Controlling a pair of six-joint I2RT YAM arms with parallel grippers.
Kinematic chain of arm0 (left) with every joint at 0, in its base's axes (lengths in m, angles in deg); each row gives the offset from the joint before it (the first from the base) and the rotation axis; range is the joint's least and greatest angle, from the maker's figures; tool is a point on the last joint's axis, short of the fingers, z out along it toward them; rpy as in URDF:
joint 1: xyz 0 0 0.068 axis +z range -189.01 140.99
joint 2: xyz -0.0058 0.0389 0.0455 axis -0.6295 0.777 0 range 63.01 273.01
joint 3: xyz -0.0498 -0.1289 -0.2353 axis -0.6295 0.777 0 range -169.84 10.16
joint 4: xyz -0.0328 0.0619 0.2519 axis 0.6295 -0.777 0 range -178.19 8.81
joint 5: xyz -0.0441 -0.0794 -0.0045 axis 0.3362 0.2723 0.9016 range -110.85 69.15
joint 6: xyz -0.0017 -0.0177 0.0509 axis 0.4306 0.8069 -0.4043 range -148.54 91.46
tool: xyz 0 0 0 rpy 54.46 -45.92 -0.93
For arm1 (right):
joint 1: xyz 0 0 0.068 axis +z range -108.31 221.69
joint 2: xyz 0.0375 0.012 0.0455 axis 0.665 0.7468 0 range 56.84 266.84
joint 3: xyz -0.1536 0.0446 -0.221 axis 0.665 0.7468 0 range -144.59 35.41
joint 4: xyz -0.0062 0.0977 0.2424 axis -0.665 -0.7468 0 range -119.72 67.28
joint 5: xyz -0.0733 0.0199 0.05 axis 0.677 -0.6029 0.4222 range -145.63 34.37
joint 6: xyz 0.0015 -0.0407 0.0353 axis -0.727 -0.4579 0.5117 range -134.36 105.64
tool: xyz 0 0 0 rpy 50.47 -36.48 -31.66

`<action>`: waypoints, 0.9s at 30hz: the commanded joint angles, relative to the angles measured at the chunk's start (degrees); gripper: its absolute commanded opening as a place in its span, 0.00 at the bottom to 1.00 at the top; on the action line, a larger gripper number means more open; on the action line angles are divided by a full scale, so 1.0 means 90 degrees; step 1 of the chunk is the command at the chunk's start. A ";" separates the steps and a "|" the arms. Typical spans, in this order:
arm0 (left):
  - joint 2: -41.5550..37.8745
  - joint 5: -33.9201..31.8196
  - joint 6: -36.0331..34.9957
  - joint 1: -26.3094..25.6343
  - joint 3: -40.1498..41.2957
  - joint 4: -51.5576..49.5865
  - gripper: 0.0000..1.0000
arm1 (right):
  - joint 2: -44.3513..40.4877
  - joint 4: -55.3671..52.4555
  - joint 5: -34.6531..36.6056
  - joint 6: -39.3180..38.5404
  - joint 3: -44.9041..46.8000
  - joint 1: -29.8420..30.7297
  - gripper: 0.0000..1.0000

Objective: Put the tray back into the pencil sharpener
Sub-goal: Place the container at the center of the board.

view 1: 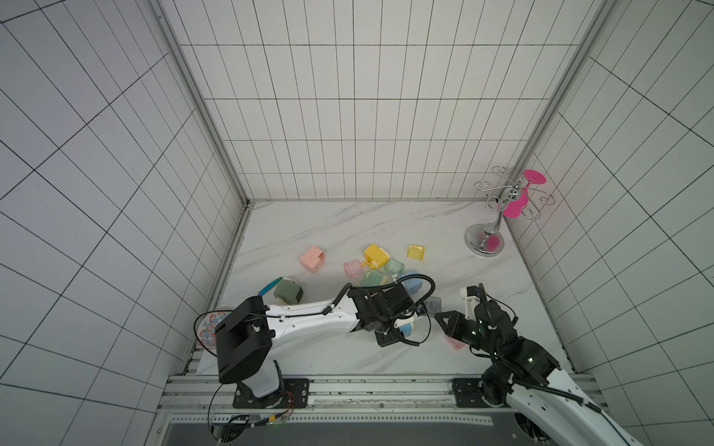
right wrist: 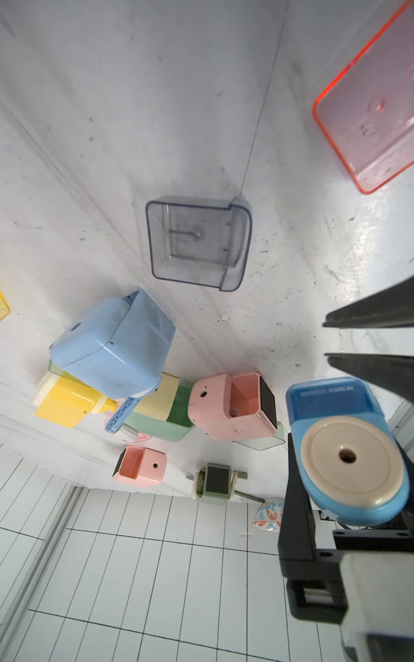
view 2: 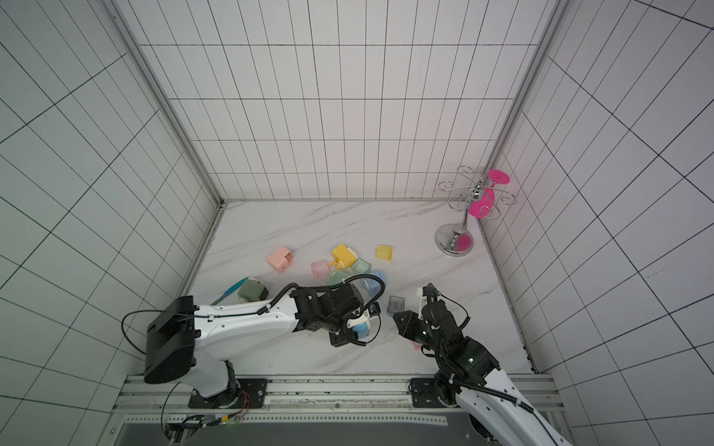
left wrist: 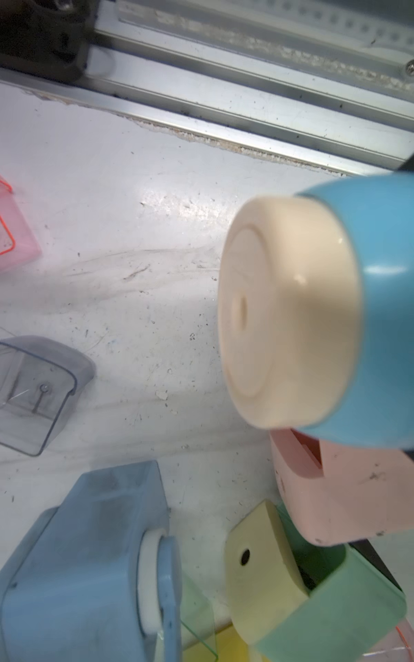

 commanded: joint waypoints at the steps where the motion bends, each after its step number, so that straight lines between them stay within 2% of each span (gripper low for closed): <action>1: -0.0325 -0.0219 0.0654 0.0322 -0.0287 -0.0365 0.18 | -0.0123 -0.0875 0.0698 -0.0205 -0.0435 -0.0039 0.17; 4: -0.0226 -0.0127 0.1057 0.0958 -0.0801 -0.1119 0.00 | -0.0014 -0.0865 0.0770 -0.0257 -0.0499 -0.0037 0.17; 8: -0.0230 -0.0071 0.1253 0.1694 -0.1179 -0.1586 0.00 | 0.0187 -0.0749 0.0760 -0.0314 -0.0526 -0.0034 0.17; 16: -0.0365 0.0072 0.0959 0.3045 -0.1503 -0.1560 0.00 | 0.0297 -0.0572 0.0696 -0.0315 -0.0492 -0.0048 0.17; 19: -0.0102 0.0073 0.1021 0.3474 -0.1736 -0.1368 0.00 | 0.0315 -0.0482 0.0667 -0.0305 -0.0463 -0.0044 0.17; 27: 0.1128 -0.0333 0.0918 0.4106 -0.2952 -0.1324 0.00 | 0.0424 -0.0389 0.0638 -0.0339 -0.0495 -0.0044 0.17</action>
